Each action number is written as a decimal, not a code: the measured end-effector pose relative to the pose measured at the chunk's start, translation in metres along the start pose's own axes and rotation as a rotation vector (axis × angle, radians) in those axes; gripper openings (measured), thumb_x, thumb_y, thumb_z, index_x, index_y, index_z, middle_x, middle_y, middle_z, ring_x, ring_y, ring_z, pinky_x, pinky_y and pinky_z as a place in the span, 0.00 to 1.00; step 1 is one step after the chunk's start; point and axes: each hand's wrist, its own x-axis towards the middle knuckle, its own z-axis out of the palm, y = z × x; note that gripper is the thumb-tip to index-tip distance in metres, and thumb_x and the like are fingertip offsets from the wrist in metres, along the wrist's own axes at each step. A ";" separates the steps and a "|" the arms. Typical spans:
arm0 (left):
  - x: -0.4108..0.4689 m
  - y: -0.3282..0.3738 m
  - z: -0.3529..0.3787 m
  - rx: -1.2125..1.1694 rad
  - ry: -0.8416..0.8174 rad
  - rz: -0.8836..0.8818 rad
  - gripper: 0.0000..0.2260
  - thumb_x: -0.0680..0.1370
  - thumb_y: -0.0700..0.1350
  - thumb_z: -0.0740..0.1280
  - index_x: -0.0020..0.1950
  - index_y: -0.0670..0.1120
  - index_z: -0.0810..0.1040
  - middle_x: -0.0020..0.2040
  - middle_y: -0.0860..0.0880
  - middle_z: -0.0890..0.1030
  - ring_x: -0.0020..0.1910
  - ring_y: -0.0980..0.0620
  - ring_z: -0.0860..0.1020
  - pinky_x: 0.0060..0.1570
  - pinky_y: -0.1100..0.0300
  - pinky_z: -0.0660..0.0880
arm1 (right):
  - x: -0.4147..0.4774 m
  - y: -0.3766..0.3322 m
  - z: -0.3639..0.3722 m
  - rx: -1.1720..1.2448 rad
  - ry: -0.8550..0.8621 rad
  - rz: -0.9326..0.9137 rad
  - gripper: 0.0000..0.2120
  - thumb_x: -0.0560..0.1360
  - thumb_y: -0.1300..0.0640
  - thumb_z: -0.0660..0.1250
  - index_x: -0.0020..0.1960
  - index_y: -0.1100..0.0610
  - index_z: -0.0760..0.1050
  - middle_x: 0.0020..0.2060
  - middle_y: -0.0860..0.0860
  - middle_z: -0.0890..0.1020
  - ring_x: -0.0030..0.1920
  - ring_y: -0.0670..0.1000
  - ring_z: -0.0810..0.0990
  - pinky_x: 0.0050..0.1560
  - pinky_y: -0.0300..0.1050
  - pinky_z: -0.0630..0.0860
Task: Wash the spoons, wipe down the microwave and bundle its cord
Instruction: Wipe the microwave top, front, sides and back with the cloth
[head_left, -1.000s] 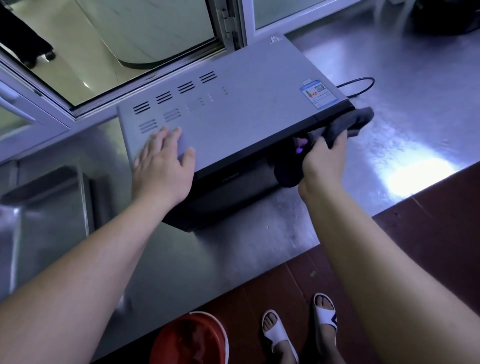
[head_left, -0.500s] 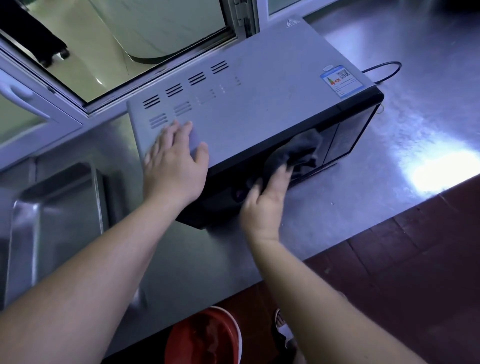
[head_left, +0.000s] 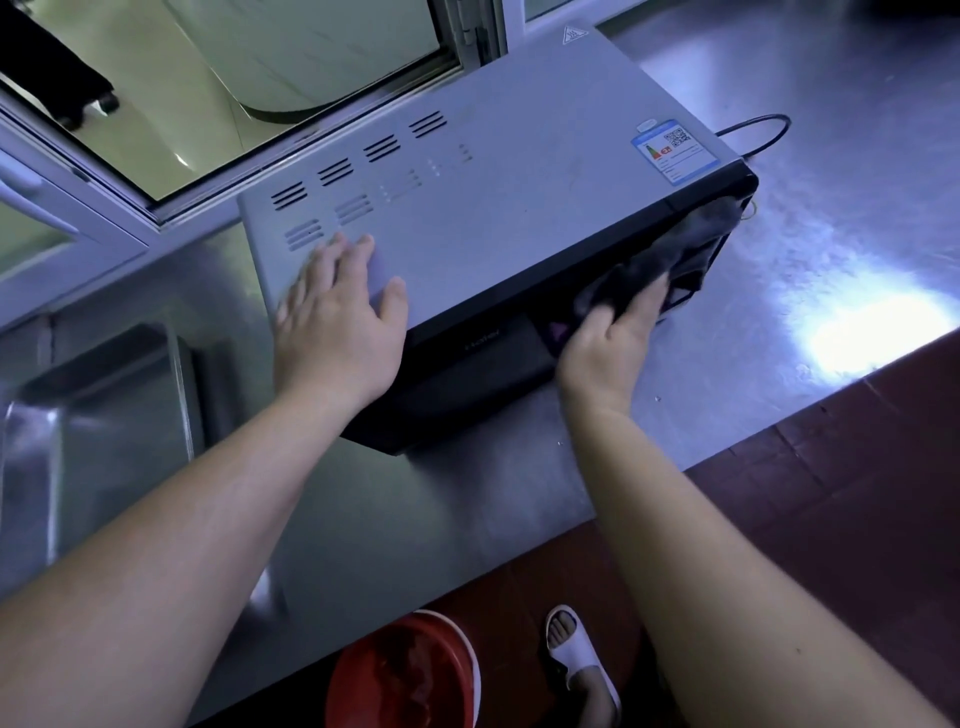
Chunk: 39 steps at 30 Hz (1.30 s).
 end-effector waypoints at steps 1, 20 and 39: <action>0.000 0.000 0.000 0.000 -0.001 0.000 0.27 0.84 0.59 0.53 0.82 0.54 0.61 0.84 0.51 0.57 0.83 0.50 0.54 0.81 0.47 0.50 | 0.012 0.005 -0.003 -0.025 0.018 0.013 0.32 0.80 0.63 0.54 0.82 0.58 0.52 0.81 0.55 0.57 0.81 0.53 0.55 0.80 0.51 0.52; -0.001 0.004 -0.001 -0.003 0.018 -0.005 0.26 0.84 0.58 0.54 0.82 0.53 0.62 0.83 0.50 0.59 0.83 0.49 0.55 0.80 0.48 0.51 | -0.014 0.029 0.023 0.468 -0.016 0.806 0.32 0.80 0.63 0.53 0.78 0.37 0.57 0.56 0.53 0.81 0.42 0.51 0.82 0.37 0.46 0.81; -0.001 0.002 0.000 -0.007 0.018 0.006 0.27 0.84 0.58 0.54 0.82 0.53 0.61 0.84 0.50 0.58 0.83 0.49 0.55 0.80 0.47 0.51 | 0.085 0.006 -0.011 0.204 0.304 0.308 0.29 0.77 0.53 0.54 0.79 0.48 0.60 0.60 0.50 0.78 0.56 0.48 0.79 0.62 0.40 0.77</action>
